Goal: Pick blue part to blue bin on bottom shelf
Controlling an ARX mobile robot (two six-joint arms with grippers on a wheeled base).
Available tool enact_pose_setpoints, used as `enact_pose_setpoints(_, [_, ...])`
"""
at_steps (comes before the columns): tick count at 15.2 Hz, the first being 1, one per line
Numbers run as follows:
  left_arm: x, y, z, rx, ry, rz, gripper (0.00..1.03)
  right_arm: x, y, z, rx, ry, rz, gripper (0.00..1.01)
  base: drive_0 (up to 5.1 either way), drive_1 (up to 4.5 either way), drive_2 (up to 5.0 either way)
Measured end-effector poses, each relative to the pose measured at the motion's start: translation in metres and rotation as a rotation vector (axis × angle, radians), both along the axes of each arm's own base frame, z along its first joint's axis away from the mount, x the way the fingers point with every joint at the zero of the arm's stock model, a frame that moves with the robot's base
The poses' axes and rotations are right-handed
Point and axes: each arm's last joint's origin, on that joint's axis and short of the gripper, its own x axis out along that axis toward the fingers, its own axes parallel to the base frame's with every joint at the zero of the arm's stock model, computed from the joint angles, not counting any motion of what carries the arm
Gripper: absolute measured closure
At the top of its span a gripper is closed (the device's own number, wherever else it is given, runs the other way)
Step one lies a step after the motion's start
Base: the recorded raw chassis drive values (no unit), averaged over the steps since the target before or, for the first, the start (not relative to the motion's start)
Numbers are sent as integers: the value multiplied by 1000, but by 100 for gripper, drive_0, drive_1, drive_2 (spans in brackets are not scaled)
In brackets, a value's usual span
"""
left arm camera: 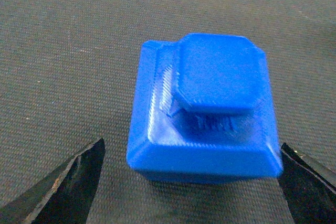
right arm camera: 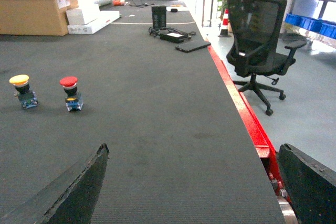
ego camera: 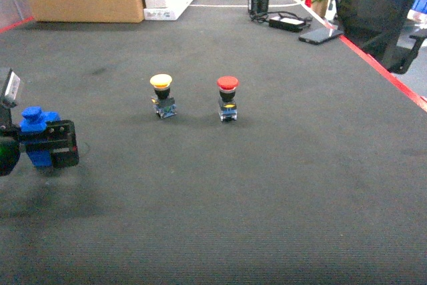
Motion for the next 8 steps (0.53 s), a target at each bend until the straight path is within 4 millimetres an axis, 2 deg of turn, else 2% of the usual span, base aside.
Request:
enact_pose_setpoints(4, [19, 6, -6, 5, -20, 9, 5, 0, 0, 0, 0, 0, 0, 3, 0, 0, 0])
enact_pose_setpoints(5, [20, 5, -6, 13, -20, -3, 13, 0, 0, 0, 0, 0, 0, 3, 0, 0, 0])
enact_pose_setpoints(8, [20, 4, -7, 9, 2, -23, 48, 0, 0, 0, 0, 0, 0, 3, 0, 0, 0])
